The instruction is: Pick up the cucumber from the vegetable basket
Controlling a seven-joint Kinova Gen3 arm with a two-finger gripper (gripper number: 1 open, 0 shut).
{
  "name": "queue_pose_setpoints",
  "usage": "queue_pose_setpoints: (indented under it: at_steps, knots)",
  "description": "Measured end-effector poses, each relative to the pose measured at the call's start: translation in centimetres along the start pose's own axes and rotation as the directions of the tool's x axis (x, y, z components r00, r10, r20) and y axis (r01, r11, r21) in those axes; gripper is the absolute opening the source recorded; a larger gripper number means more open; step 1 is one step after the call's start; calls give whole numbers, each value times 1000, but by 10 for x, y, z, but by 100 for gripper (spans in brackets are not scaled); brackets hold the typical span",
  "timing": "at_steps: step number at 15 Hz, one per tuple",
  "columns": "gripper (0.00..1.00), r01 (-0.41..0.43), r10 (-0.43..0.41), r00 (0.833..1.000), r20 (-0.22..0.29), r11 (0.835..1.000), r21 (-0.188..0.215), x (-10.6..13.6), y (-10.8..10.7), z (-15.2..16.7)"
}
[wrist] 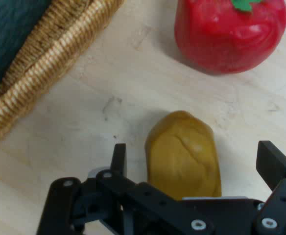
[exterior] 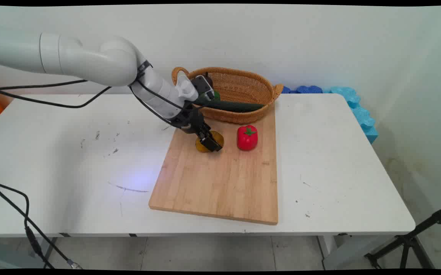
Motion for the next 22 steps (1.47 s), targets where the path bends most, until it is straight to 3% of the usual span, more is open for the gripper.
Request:
queue_pose_setpoints:
  at_steps: [10,22]
  knots:
    - [100,-69,69,997,-34,997,-17,41,-21,-25]
    - [100,-203,204,978,-48,979,25,105,-83,-22]
